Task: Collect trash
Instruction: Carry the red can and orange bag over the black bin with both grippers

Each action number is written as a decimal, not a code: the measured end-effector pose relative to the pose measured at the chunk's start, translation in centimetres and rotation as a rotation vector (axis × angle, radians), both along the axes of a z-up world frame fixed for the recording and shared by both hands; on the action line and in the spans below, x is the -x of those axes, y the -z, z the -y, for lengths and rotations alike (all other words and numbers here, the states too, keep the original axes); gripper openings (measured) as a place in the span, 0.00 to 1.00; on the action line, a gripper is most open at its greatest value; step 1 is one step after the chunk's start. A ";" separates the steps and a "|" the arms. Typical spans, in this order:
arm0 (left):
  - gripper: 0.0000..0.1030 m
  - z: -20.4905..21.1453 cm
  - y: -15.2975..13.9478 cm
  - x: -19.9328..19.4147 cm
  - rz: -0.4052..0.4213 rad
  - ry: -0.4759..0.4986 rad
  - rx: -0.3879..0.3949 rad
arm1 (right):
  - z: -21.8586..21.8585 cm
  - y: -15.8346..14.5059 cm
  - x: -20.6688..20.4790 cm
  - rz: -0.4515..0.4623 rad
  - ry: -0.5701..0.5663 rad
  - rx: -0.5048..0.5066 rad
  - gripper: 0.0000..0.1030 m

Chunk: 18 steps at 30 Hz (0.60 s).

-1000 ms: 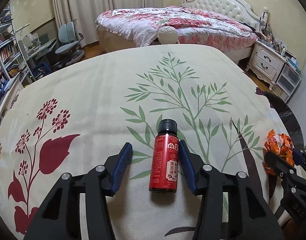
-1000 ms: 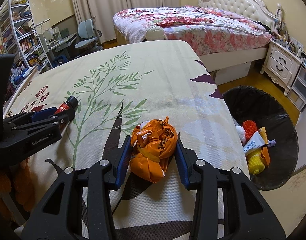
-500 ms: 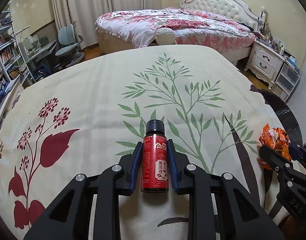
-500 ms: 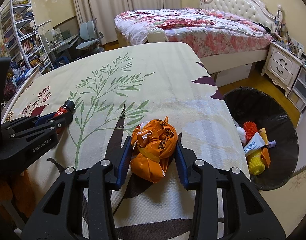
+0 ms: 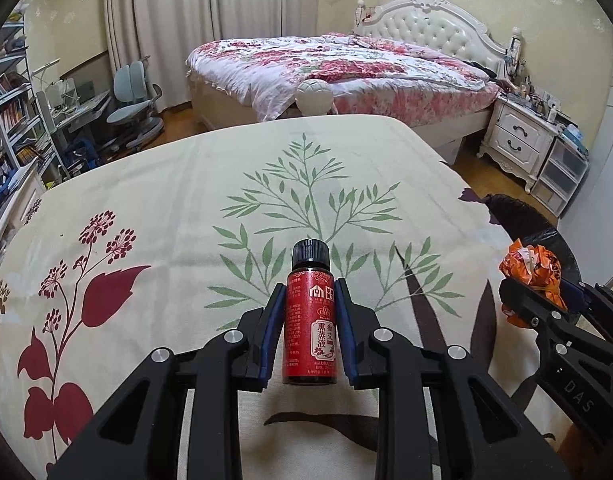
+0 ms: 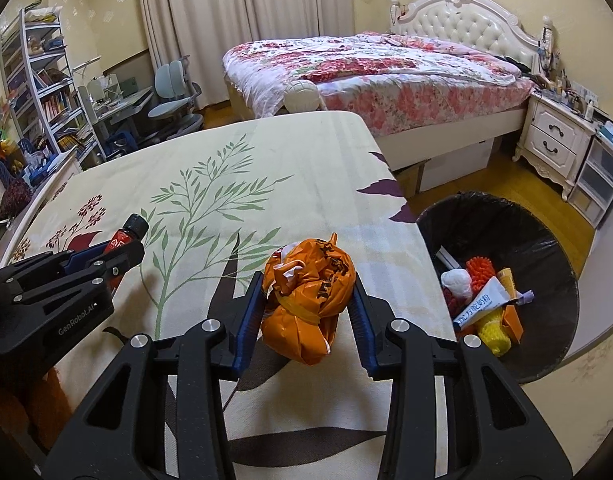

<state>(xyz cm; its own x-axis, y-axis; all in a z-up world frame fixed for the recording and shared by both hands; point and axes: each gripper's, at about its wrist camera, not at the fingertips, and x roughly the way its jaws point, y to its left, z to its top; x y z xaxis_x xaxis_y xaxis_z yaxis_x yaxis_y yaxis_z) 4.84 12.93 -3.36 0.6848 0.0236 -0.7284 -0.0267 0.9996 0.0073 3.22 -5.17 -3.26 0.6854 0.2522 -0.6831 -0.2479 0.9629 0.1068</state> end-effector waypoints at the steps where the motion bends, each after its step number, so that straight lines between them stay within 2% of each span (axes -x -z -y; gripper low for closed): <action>1: 0.26 0.5 -0.3 0.0 0.007 0.009 0.001 | 0.3 -0.2 0.0 0.008 0.008 0.003 0.38; 18: 0.26 8.9 -3.1 -0.6 0.097 0.166 0.017 | 8.6 -2.5 -0.1 0.089 0.191 0.046 0.38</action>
<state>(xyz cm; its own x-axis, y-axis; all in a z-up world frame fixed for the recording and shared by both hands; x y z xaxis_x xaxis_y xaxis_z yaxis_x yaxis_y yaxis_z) 5.40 3.99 -0.26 0.7456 -0.1075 -0.6577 0.1391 0.9903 -0.0043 3.36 -13.78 -0.78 0.7760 0.0821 -0.6254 -0.0669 0.9966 0.0478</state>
